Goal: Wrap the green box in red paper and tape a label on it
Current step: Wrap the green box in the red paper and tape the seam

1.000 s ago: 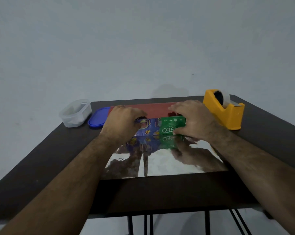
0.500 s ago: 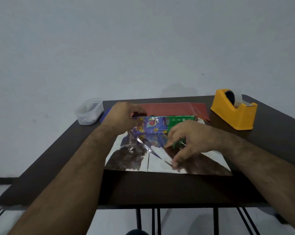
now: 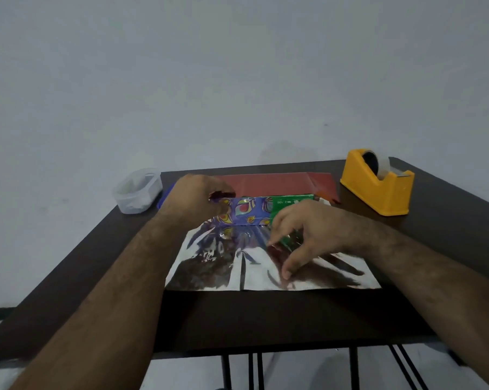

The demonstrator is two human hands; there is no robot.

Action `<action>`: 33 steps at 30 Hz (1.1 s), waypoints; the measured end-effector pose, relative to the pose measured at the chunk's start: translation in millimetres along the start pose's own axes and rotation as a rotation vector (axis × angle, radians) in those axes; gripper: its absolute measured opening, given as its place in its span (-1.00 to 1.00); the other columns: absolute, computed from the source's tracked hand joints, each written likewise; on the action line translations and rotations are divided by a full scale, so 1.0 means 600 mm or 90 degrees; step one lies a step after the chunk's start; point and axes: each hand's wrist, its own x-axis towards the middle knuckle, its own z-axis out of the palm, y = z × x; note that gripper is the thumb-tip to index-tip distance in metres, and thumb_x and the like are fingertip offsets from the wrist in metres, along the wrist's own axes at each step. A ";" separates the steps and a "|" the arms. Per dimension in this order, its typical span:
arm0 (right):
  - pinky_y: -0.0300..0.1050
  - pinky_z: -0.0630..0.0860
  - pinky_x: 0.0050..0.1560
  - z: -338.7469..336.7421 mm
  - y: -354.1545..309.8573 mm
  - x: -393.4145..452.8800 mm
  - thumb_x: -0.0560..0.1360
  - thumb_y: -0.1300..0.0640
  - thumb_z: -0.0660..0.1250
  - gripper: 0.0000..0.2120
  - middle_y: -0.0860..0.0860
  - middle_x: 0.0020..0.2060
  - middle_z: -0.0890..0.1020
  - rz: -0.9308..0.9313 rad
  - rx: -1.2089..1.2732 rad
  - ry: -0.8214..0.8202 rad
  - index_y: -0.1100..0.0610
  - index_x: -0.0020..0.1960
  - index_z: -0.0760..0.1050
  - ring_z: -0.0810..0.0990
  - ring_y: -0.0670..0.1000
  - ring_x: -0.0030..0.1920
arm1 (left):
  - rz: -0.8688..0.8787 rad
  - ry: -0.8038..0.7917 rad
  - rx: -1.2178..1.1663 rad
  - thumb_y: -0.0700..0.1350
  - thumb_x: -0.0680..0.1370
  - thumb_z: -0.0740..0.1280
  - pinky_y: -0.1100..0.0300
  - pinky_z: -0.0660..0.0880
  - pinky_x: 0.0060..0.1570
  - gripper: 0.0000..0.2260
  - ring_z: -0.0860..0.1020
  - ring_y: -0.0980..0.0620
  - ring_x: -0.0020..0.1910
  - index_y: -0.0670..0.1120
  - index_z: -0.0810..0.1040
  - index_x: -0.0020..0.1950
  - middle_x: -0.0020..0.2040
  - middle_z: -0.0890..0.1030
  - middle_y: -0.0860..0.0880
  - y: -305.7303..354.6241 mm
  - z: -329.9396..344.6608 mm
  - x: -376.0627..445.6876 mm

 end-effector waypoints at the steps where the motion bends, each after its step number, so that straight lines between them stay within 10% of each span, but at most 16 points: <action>1: -0.22 0.57 0.01 0.000 -0.001 -0.001 0.26 -0.36 0.61 -0.47 -0.23 0.01 0.68 -0.014 0.017 0.054 -0.10 0.12 0.74 0.63 -0.20 0.04 | 0.006 0.003 0.008 -0.16 0.43 0.62 0.30 0.45 -0.04 -0.63 0.59 0.20 -0.07 0.06 0.76 0.22 0.10 0.76 0.10 0.002 0.000 -0.001; 7: -0.03 0.53 0.14 -0.002 0.041 0.018 0.50 -0.26 0.44 -0.54 -0.07 0.11 0.72 -0.029 -0.212 0.418 0.03 0.22 0.72 0.59 0.01 0.12 | 0.013 0.011 0.024 -0.13 0.45 0.62 0.26 0.47 0.01 -0.63 0.66 0.12 -0.02 0.09 0.75 0.23 0.09 0.76 0.10 0.005 0.005 -0.001; 19: 0.15 0.57 0.13 0.007 0.070 0.034 0.54 -0.17 0.36 -0.60 -0.10 0.13 0.75 0.030 -0.306 0.385 0.01 0.25 0.71 0.66 0.11 0.12 | 0.061 0.083 0.011 0.10 0.49 0.58 0.07 0.56 0.28 -0.58 0.65 0.08 0.24 0.05 0.70 0.32 0.28 0.70 0.08 0.030 0.006 -0.004; 33: 0.08 0.55 0.06 0.018 0.069 0.031 0.56 -0.15 0.37 -0.62 -0.08 0.13 0.75 0.024 -0.356 0.402 0.03 0.25 0.71 0.65 0.13 0.05 | 0.127 0.149 0.010 -0.05 0.60 0.44 -0.05 0.58 0.01 -0.87 0.65 -0.02 -0.10 -0.01 0.78 0.05 -0.05 0.76 0.05 0.087 0.072 0.021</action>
